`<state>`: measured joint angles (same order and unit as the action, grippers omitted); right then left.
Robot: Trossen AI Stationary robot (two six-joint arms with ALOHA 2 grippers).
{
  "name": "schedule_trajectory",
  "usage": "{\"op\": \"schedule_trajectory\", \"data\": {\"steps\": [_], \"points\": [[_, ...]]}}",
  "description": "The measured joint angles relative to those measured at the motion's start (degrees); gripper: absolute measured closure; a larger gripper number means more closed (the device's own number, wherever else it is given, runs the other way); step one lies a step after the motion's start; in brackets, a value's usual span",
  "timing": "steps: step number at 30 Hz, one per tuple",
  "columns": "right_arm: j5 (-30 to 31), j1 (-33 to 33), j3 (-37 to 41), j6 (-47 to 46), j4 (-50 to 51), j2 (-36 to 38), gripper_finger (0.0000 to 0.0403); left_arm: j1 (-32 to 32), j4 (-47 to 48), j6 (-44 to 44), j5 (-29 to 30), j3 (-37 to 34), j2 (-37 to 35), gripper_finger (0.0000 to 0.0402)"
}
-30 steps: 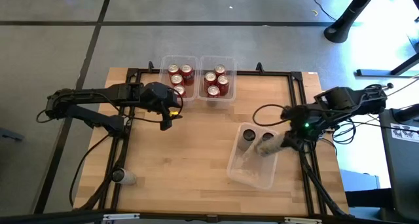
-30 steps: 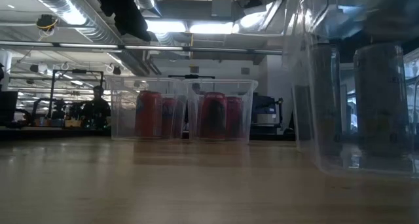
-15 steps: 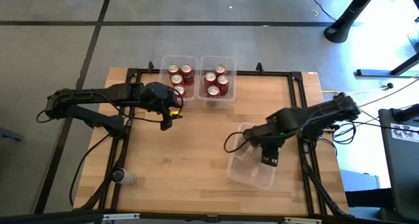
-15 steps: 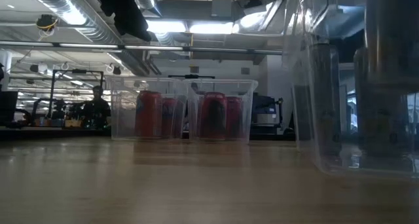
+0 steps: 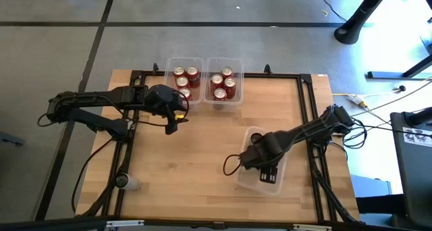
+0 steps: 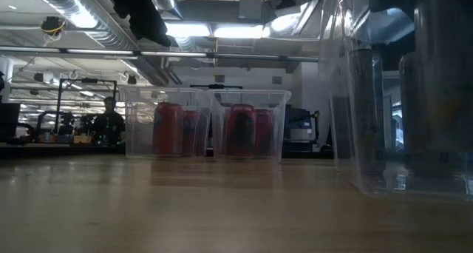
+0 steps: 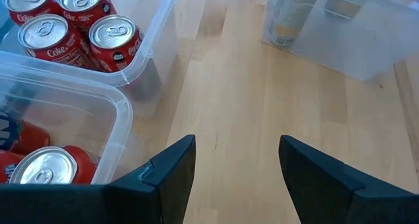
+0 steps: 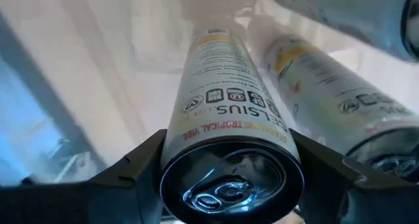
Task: Sort soda cans
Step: Put the white-yellow soda can into the bottom transparent bin
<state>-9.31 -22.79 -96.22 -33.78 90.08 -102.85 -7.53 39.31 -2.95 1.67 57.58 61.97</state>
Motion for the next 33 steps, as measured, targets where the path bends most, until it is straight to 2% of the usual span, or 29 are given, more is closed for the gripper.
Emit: {"op": "schedule_trajectory", "data": {"steps": [8, 15, 22, 25, 28, 33], "points": [[2.3, -0.8, 5.2, 1.2, -0.5, -0.5, 0.0158, 0.0, 0.0, 0.0, 0.0, 0.0, 0.0, 0.0192], [2.4, -0.9, 6.0, 2.8, -0.5, -0.5, 0.0156, 0.0, 0.1, 0.0, 0.0, 0.0, 0.0, 0.0192], [2.2, -0.9, 6.0, 2.5, 0.3, -0.4, 0.0052, 0.0, 0.1, 0.0, 0.0, 0.0, 0.0, 0.0192], [1.7, -0.9, 6.0, 2.4, 0.1, -0.2, 0.0019, 0.0, 0.1, 0.1, 0.0, 0.0, 0.0, 0.0192], [-0.6, -0.9, 5.4, 2.6, 0.2, 0.0, 0.0009, 0.0, 0.1, 0.1, 0.0, 0.0, 0.0, 0.0192], [-1.4, -0.8, 0.4, 2.2, 0.0, 1.3, 0.0019, 0.0, 0.1, 0.3, 0.0, 0.0, 0.0, 0.0192]]}}
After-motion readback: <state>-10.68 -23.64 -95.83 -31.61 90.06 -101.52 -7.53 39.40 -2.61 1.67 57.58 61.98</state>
